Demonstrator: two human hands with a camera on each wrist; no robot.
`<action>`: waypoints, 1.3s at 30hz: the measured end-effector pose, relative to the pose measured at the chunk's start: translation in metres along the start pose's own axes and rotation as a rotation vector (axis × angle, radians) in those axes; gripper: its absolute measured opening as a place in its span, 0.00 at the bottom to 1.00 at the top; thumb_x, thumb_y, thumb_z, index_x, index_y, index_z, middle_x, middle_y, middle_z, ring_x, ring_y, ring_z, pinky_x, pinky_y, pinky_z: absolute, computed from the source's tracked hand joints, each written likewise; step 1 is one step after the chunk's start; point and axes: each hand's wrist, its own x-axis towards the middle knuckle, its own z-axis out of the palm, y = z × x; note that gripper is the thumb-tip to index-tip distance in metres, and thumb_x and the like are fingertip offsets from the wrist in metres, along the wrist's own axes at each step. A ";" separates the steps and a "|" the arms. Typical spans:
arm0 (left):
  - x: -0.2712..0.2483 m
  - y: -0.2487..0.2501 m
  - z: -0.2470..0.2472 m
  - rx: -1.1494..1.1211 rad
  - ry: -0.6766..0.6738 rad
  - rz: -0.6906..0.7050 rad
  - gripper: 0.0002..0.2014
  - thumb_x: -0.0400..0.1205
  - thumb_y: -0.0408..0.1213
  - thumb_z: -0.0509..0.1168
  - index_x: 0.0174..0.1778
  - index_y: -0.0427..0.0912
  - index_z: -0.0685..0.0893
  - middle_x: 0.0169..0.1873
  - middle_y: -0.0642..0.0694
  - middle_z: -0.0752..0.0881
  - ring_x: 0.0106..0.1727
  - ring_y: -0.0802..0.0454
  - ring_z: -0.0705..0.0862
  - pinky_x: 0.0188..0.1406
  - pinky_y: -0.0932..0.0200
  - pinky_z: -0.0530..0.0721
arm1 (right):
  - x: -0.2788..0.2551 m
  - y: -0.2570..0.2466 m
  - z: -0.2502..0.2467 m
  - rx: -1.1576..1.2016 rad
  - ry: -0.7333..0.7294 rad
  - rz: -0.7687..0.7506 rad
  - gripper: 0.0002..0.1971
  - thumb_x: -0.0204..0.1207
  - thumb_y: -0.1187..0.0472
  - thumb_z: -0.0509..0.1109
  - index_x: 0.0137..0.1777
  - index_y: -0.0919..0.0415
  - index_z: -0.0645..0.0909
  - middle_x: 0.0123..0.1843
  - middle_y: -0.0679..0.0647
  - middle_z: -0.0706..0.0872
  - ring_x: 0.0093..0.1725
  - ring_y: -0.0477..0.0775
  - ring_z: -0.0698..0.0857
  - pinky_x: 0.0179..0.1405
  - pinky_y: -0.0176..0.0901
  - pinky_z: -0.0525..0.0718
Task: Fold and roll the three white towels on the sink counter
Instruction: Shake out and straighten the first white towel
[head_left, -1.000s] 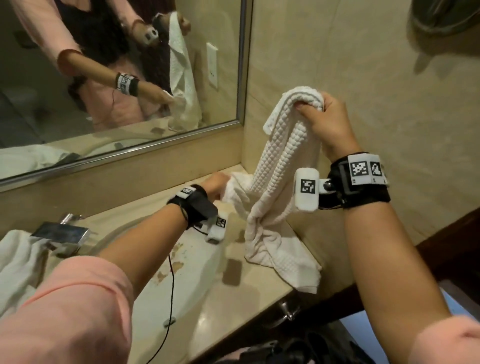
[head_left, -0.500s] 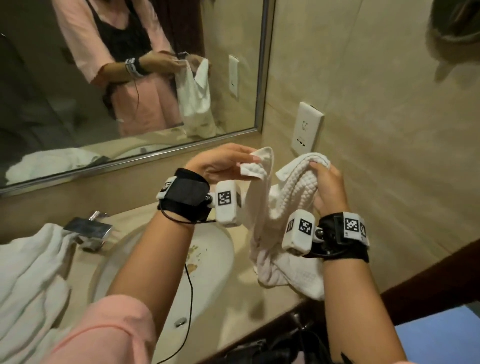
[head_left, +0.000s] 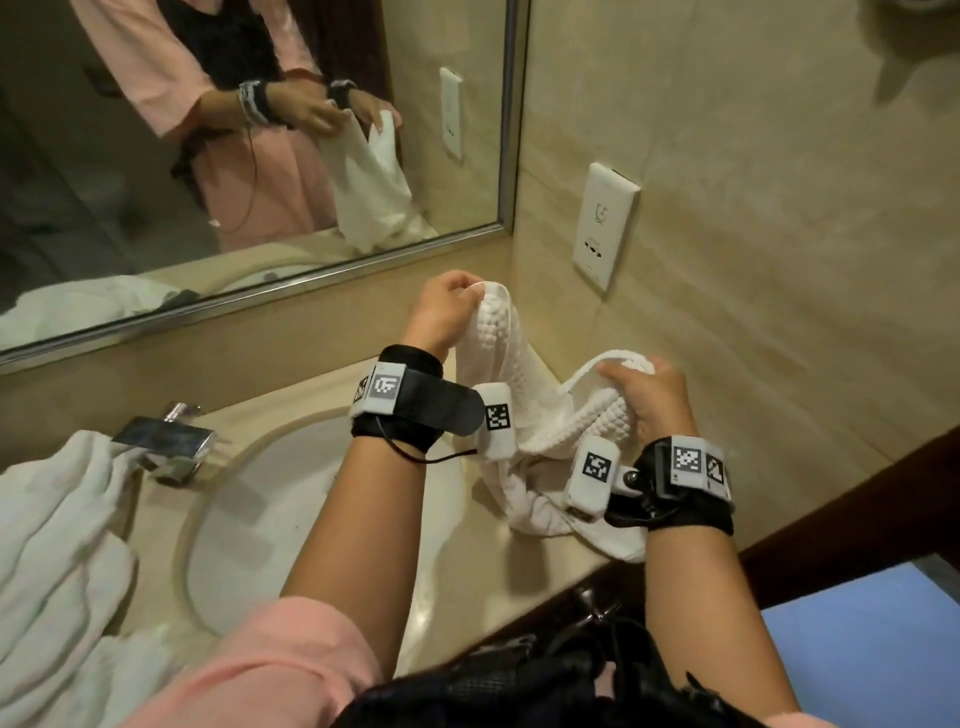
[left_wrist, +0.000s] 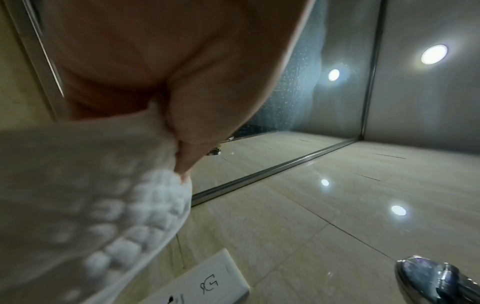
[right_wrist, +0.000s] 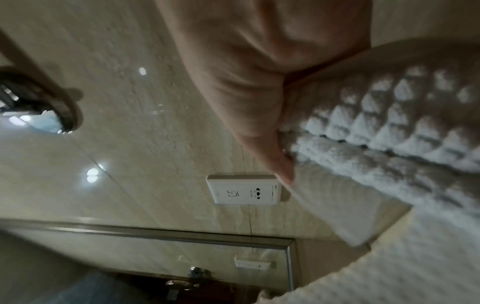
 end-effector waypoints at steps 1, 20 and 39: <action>0.000 -0.004 -0.001 -0.016 0.034 -0.003 0.10 0.84 0.39 0.63 0.37 0.51 0.83 0.45 0.45 0.87 0.46 0.47 0.84 0.44 0.52 0.83 | 0.001 0.001 -0.003 -0.045 0.028 -0.006 0.23 0.54 0.50 0.82 0.49 0.59 0.86 0.44 0.55 0.91 0.45 0.58 0.90 0.51 0.52 0.89; -0.008 0.002 -0.032 -0.744 -0.095 -0.288 0.09 0.80 0.37 0.69 0.40 0.35 0.81 0.21 0.46 0.83 0.16 0.61 0.79 0.22 0.70 0.82 | -0.017 -0.045 0.011 0.485 -0.103 -0.195 0.08 0.86 0.61 0.59 0.48 0.61 0.78 0.44 0.54 0.86 0.42 0.48 0.87 0.41 0.35 0.87; -0.007 0.012 -0.012 -0.491 -0.103 -0.013 0.03 0.80 0.25 0.68 0.45 0.36 0.83 0.38 0.44 0.86 0.36 0.56 0.85 0.37 0.68 0.86 | -0.033 -0.055 0.060 -0.115 -0.450 -0.619 0.09 0.82 0.60 0.65 0.40 0.62 0.77 0.49 0.59 0.83 0.45 0.55 0.84 0.45 0.44 0.83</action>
